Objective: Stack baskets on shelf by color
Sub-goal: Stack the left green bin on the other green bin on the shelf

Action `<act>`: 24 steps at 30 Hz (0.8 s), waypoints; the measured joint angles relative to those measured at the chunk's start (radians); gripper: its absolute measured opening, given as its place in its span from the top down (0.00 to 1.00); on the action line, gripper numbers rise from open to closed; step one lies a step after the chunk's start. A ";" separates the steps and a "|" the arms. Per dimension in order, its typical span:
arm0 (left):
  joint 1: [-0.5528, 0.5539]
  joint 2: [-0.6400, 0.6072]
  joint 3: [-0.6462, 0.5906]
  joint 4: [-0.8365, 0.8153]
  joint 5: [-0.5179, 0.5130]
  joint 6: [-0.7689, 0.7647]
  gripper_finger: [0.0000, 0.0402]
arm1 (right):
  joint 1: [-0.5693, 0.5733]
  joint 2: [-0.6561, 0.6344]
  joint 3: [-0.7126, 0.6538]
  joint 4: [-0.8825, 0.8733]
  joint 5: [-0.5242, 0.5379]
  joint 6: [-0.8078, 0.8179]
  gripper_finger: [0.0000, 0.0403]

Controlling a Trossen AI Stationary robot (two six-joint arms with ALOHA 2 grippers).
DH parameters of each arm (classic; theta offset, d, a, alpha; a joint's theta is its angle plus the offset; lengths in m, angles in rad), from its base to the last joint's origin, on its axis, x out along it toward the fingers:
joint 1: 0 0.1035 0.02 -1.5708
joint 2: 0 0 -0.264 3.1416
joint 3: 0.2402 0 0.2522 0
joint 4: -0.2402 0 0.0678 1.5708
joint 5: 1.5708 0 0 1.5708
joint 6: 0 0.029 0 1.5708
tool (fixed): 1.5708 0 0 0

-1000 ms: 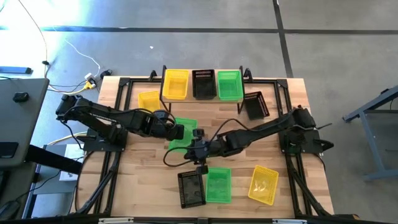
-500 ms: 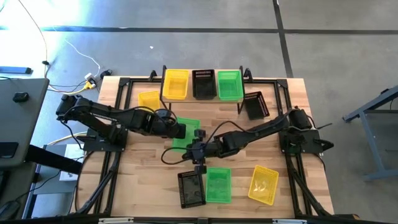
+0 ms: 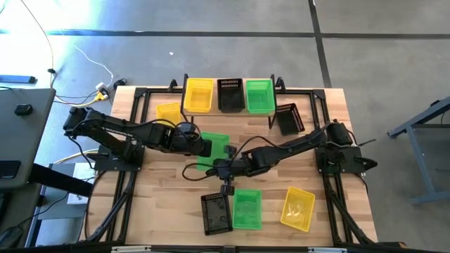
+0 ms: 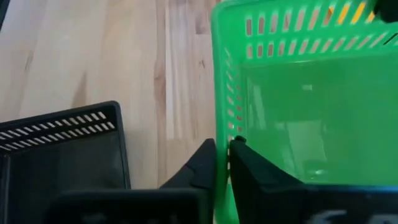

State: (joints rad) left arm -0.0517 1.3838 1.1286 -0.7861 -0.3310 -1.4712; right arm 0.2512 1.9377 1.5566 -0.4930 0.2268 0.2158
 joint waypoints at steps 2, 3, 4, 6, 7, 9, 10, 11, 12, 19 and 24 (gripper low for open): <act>0.000 0.000 0.000 0.007 0.002 0.009 1.00 | 0.000 0.000 0.000 -0.015 0.012 0.022 0.98; 0.000 0.000 0.000 0.009 0.001 0.012 1.00 | 0.000 -0.001 0.000 -0.022 0.018 0.029 0.99; 0.000 0.000 0.000 0.012 -0.002 0.018 1.00 | 0.000 -0.001 0.000 -0.029 0.025 0.030 0.99; 0.000 0.000 0.000 0.019 -0.003 0.025 0.99 | 0.000 -0.001 0.000 -0.039 0.028 0.030 0.99; 0.000 0.000 0.000 0.020 -0.003 0.024 0.98 | 0.000 -0.001 0.000 -0.045 0.028 0.030 0.99; 0.000 0.000 0.000 0.021 0.002 0.012 0.95 | 0.000 -0.001 0.000 -0.053 0.029 0.030 0.99; -0.001 0.000 0.000 0.025 0.007 0.013 0.93 | 0.002 -0.001 0.000 -0.057 0.029 0.031 1.00; -0.001 0.000 0.000 0.029 0.008 0.016 0.91 | 0.005 -0.001 0.000 -0.059 0.032 0.033 1.00; -0.002 0.000 0.000 0.031 0.011 0.016 0.89 | 0.008 -0.001 0.000 -0.060 0.035 0.036 1.00; -0.003 0.000 0.002 0.039 0.037 0.029 0.73 | 0.011 0.002 -0.001 -0.134 0.034 0.103 1.00; -0.003 0.000 0.002 0.034 0.050 0.071 0.65 | 0.032 -0.016 -0.001 -0.217 0.032 0.109 1.00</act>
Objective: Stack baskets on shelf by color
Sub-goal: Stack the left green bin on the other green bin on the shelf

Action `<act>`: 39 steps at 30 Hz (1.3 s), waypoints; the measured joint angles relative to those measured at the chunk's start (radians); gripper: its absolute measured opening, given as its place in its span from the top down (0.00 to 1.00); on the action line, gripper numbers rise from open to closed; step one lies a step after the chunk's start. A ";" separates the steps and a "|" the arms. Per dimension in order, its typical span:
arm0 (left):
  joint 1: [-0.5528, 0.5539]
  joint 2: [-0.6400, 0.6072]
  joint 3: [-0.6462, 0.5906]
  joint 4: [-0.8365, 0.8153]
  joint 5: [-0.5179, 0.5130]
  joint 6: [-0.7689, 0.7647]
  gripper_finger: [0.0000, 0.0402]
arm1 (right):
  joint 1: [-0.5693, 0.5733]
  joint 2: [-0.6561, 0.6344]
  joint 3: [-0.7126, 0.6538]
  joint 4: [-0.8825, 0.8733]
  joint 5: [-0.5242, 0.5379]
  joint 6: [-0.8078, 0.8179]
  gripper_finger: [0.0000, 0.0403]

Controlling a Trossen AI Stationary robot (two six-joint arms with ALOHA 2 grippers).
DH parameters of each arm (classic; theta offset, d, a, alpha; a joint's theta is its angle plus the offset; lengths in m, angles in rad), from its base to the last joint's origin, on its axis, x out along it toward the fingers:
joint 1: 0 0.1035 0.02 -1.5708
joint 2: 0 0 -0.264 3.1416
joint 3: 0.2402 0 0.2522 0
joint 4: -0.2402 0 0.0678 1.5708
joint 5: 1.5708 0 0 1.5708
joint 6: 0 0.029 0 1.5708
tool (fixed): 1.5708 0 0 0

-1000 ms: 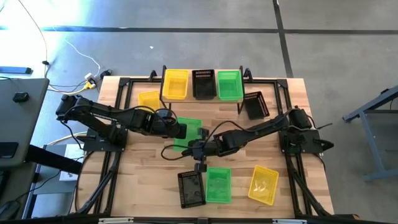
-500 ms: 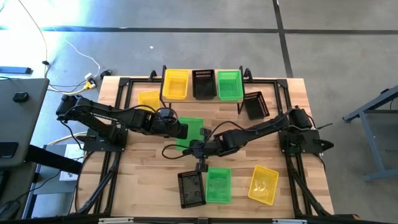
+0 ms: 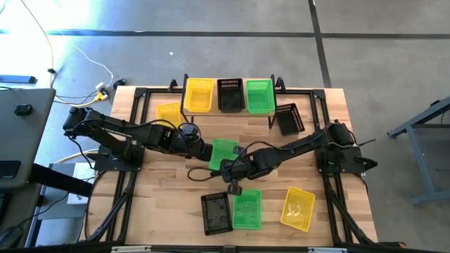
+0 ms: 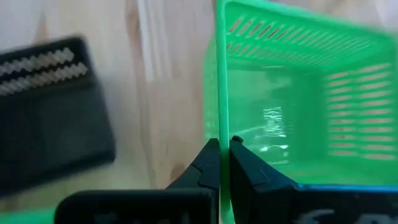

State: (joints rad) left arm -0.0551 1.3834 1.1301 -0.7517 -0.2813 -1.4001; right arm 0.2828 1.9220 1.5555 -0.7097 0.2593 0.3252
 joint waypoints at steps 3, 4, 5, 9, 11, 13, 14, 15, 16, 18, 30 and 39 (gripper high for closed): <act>0.002 0.000 0.000 0.000 0.000 0.025 0.64 | 0.016 -0.024 0.000 -0.052 -0.004 -0.001 1.00; 0.002 0.000 0.000 0.000 -0.003 0.033 0.64 | 0.022 -0.035 0.000 -0.066 -0.004 -0.006 1.00; 0.003 0.000 0.000 0.000 -0.006 0.044 0.64 | 0.027 -0.047 0.000 -0.081 -0.003 -0.008 1.00; 0.002 -0.006 0.000 0.000 -0.020 0.082 0.66 | 0.042 -0.096 0.000 -0.151 0.002 -0.010 1.00; 0.002 -0.010 0.000 0.004 -0.036 0.094 0.66 | 0.047 -0.121 0.000 -0.186 0.009 -0.010 1.00; 0.002 -0.015 0.000 0.008 -0.064 0.096 0.67 | 0.053 -0.148 0.000 -0.216 0.022 -0.011 1.00; 0.002 -0.022 0.000 0.010 -0.082 0.099 0.67 | 0.054 -0.163 0.000 -0.226 0.022 -0.011 1.00; 0.002 -0.029 0.000 0.019 -0.103 0.110 0.67 | 0.054 -0.174 0.000 -0.236 0.022 -0.011 1.00; 0.002 -0.035 0.001 0.027 -0.123 0.123 0.67 | 0.054 -0.185 0.000 -0.244 0.025 -0.012 1.00; 0.007 -0.049 0.000 0.026 -0.143 0.142 0.67 | 0.054 -0.210 0.000 -0.261 0.038 -0.020 1.00; 0.058 -0.114 0.000 0.090 -0.150 0.262 0.67 | 0.004 -0.421 0.001 -0.300 0.187 -0.241 1.00; 0.089 -0.118 0.000 0.104 -0.150 0.279 0.67 | -0.130 -0.593 0.001 -0.303 0.263 -0.481 1.00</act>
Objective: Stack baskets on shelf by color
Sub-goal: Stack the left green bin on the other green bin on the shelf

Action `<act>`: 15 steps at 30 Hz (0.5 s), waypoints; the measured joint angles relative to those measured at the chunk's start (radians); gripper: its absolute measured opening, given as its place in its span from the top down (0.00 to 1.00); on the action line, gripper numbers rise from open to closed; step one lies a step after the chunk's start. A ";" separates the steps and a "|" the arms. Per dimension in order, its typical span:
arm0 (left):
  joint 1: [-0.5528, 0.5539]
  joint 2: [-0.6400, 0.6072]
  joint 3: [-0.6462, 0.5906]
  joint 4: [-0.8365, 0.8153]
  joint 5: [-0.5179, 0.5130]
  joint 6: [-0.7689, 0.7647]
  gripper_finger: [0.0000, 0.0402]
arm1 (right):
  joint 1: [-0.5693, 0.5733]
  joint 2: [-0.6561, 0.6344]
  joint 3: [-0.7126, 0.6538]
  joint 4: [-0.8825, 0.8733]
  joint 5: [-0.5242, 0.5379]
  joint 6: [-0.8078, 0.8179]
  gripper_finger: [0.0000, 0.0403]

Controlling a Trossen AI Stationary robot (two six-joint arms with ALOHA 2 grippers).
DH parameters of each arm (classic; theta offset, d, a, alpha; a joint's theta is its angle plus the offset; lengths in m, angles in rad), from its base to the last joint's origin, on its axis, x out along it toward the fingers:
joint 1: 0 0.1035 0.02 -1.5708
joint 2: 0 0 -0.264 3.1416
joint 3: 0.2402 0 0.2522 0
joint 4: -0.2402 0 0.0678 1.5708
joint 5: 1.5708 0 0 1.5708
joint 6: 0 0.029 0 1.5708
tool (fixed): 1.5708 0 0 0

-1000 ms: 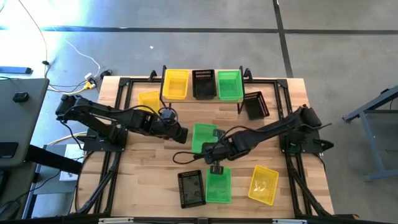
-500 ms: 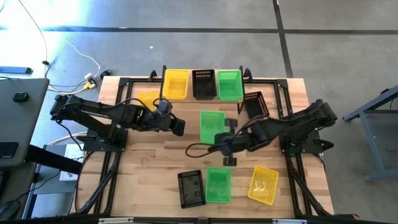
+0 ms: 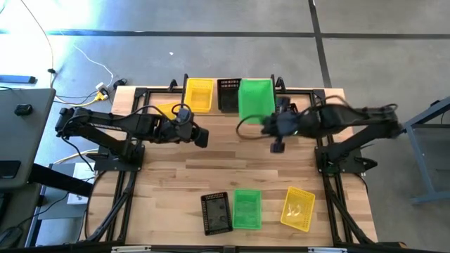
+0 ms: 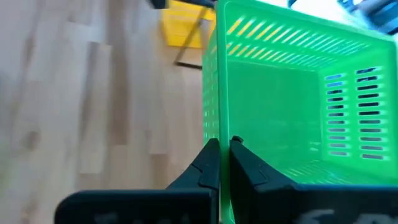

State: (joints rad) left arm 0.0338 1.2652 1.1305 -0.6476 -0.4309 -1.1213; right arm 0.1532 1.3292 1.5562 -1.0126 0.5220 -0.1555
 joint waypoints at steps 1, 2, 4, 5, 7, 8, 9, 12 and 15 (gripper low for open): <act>0.001 0.000 0.000 0.000 0.000 0.000 0.67 | -0.017 -0.016 0.000 0.000 0.001 -0.031 1.00; 0.002 0.000 0.000 0.000 0.000 0.000 0.67 | -0.037 -0.032 0.000 0.000 0.001 -0.060 1.00; 0.003 0.000 0.000 0.000 0.000 0.002 0.67 | -0.078 -0.058 0.000 0.000 0.000 -0.112 1.00; 0.003 0.000 0.000 -0.001 0.000 0.010 0.67 | -0.100 -0.069 0.000 0.000 -0.001 -0.138 1.00; 0.003 0.000 0.000 0.000 0.000 0.025 0.67 | -0.148 -0.085 0.000 0.001 -0.020 -0.187 1.00; 0.003 0.000 0.000 0.001 0.000 0.026 0.67 | -0.172 -0.088 0.000 0.001 -0.043 -0.211 1.00; 0.003 0.000 0.000 0.001 0.000 0.026 0.67 | -0.202 -0.089 0.000 0.001 -0.070 -0.230 1.00; 0.003 0.000 0.000 0.001 0.000 0.026 0.67 | -0.280 -0.079 0.000 0.000 -0.143 -0.275 1.00; 0.003 0.000 0.000 0.002 0.000 0.026 0.67 | -0.344 -0.059 0.000 -0.002 -0.192 -0.298 1.00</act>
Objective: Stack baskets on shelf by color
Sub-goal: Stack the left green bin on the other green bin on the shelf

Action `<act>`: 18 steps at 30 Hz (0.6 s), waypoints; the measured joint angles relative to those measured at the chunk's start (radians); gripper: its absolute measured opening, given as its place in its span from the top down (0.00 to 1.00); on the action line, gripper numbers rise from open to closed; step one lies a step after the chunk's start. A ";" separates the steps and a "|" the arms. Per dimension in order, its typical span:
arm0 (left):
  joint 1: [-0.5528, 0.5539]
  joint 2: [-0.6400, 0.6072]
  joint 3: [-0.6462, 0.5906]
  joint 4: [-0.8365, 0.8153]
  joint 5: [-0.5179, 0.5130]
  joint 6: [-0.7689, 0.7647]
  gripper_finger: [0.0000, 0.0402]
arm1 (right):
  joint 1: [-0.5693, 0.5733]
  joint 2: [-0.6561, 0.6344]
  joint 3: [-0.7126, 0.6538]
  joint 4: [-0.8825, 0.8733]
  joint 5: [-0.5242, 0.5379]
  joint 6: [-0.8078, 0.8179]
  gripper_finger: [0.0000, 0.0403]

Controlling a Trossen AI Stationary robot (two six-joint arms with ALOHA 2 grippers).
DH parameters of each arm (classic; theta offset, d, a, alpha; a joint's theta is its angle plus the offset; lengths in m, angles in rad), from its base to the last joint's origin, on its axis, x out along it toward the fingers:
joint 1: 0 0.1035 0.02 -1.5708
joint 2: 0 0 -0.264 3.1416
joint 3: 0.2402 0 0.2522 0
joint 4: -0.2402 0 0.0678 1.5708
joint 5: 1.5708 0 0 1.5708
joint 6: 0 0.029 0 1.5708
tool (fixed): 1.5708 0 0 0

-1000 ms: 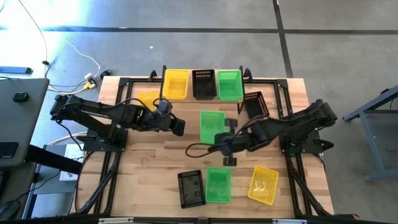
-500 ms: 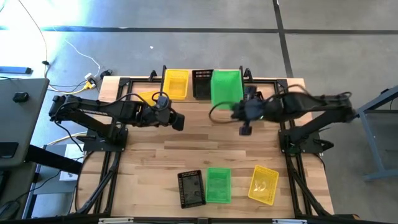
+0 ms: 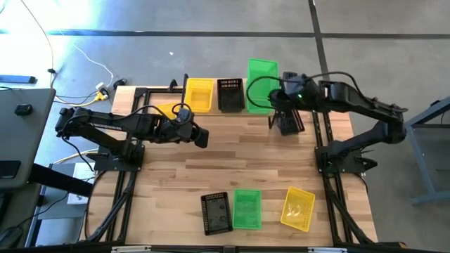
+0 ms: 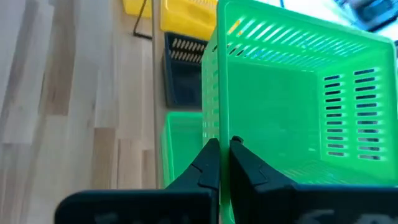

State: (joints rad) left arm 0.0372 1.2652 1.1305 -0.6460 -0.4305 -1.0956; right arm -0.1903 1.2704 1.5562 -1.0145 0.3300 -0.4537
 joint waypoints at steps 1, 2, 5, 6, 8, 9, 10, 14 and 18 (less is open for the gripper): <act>0.000 0.000 0.000 0.000 0.000 0.000 0.67 | -0.018 0.007 0.000 -0.006 -0.018 0.000 1.00; 0.000 0.000 0.000 0.000 0.000 0.000 0.67 | -0.033 0.015 0.000 -0.017 -0.028 0.000 1.00; 0.000 0.000 0.000 0.000 0.000 0.000 0.67 | -0.068 0.040 0.000 -0.068 -0.047 -0.012 1.00; 0.000 0.000 0.000 0.000 -0.001 0.000 0.67 | -0.075 0.047 0.000 -0.079 -0.051 -0.020 1.00; 0.000 0.000 0.000 0.000 -0.004 0.000 0.67 | -0.085 0.061 0.000 -0.081 -0.054 -0.035 1.00; 0.001 0.000 0.000 0.000 -0.005 0.000 0.67 | -0.089 0.066 0.000 -0.080 -0.062 -0.038 1.00; 0.002 0.000 0.000 0.000 -0.005 0.000 0.67 | -0.093 0.071 0.000 -0.080 -0.074 -0.041 1.00; 0.002 0.000 0.000 0.000 -0.006 0.000 0.67 | -0.100 0.103 0.000 -0.102 -0.093 -0.046 1.00; 0.002 0.000 0.000 0.000 -0.008 0.000 0.67 | -0.102 0.133 0.000 -0.115 -0.095 -0.097 1.00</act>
State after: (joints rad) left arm 0.0391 1.2655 1.1301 -0.6456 -0.4381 -1.0958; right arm -0.2928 1.4029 1.5562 -1.1296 0.2348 -0.5506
